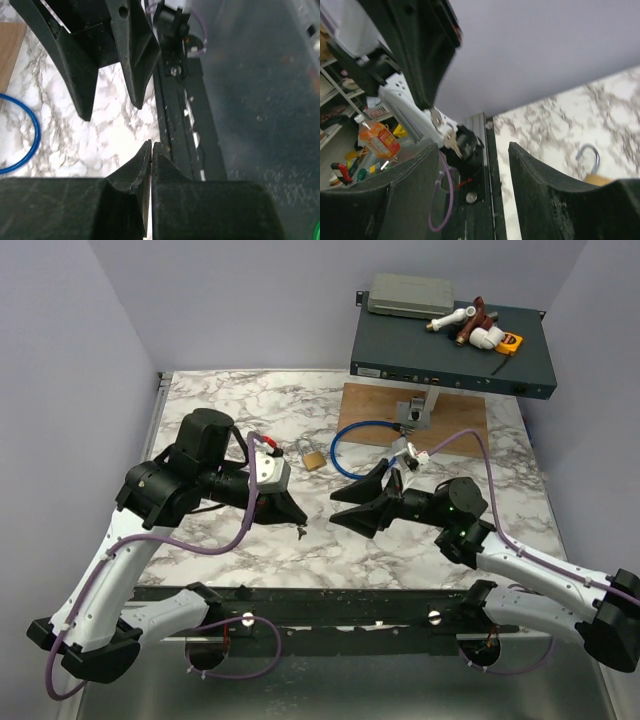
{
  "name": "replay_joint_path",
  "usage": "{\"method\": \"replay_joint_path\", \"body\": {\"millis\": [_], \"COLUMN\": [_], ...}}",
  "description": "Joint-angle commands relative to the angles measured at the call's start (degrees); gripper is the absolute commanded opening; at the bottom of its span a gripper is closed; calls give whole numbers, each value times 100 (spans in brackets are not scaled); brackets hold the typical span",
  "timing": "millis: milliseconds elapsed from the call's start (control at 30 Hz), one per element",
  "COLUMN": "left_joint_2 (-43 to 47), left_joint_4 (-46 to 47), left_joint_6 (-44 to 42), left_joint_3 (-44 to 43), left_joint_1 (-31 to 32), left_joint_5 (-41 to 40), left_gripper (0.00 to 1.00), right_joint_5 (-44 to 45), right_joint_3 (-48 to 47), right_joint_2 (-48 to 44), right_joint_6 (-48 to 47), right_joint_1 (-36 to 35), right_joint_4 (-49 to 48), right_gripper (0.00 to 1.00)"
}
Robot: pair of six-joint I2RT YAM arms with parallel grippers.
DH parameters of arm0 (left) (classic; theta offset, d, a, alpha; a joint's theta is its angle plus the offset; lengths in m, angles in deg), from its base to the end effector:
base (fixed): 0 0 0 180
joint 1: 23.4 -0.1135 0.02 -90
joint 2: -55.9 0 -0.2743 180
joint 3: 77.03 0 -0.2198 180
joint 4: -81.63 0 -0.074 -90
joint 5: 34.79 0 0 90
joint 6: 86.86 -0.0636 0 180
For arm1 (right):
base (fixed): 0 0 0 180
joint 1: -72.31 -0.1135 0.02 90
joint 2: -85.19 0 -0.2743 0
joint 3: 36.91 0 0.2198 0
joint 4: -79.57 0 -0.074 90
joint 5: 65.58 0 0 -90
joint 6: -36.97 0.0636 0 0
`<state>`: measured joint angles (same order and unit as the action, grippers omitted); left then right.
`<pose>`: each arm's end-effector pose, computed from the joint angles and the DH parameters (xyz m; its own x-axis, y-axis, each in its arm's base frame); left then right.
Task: Unlock with the key
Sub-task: Pick up the key from the center of the board.
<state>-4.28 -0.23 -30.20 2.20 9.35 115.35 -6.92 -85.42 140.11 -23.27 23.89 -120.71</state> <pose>0.0794 -0.1167 0.4248 -0.0141 0.3344 -0.9423 0.9879 -0.1409 -0.0648 0.1115 0.1756 0.3442 -0.3454 0.2495 -0.9047 -0.9245 0.0752 0.3737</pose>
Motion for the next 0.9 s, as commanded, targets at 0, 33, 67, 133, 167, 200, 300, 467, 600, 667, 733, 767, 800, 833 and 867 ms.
{"method": "replay_joint_path", "body": {"millis": [0,33,67,133,167,200,300,467,600,667,733,767,800,833,867], "left_joint_2": [246,280,302,342,355,377,406,437,477,494,500,515,520,540,546], "left_joint_4": [1495,1673,1867,2271,2519,2734,3373,3752,3844,3870,3904,3916,3921,3929,3941], "left_joint_6": [1839,2016,2225,2662,2865,3108,3825,4134,4190,4215,4239,4262,4266,4266,4266], "left_joint_3": [406,489,551,694,750,810,1005,1201,1282,1311,1338,1351,1363,1378,1395], "left_joint_1": [-28,-46,-65,-125,-164,-212,-324,-333,-331,-331,-331,-332,-331,-330,-333], "left_joint_5": [654,678,697,736,744,732,754,739,693,692,670,666,660,656,657], "left_gripper": [0,0,0,0,0,0,0,0,0,0,0,0,0,0,0], "right_joint_5": [-743,-799,-865,-979,-1011,-1015,-967,-860,-677,-573,-487,-442,-376,-330,-293], "right_joint_3": [-333,-350,-379,-442,-463,-468,-521,-566,-627,-657,-696,-714,-737,-750,-759], "right_joint_2": [320,379,433,512,549,568,631,805,982,1049,1129,1161,1194,1211,1233], "right_joint_6": [42,100,165,205,210,195,121,230,295,313,354,367,393,412,419], "right_joint_1": [-44,-53,-75,-124,-162,-195,-323,-421,-468,-475,-488,-488,-492,-493,-507], "right_joint_4": [-1494,-1613,-1718,-1792,-1817,-1820,-1815,-2128,-2223,-2215,-2207,-2202,-2179,-2163,-2170], "right_gripper": [61,61,61,61,61,61,60,58,53,48,42,39,33,27,21]}}
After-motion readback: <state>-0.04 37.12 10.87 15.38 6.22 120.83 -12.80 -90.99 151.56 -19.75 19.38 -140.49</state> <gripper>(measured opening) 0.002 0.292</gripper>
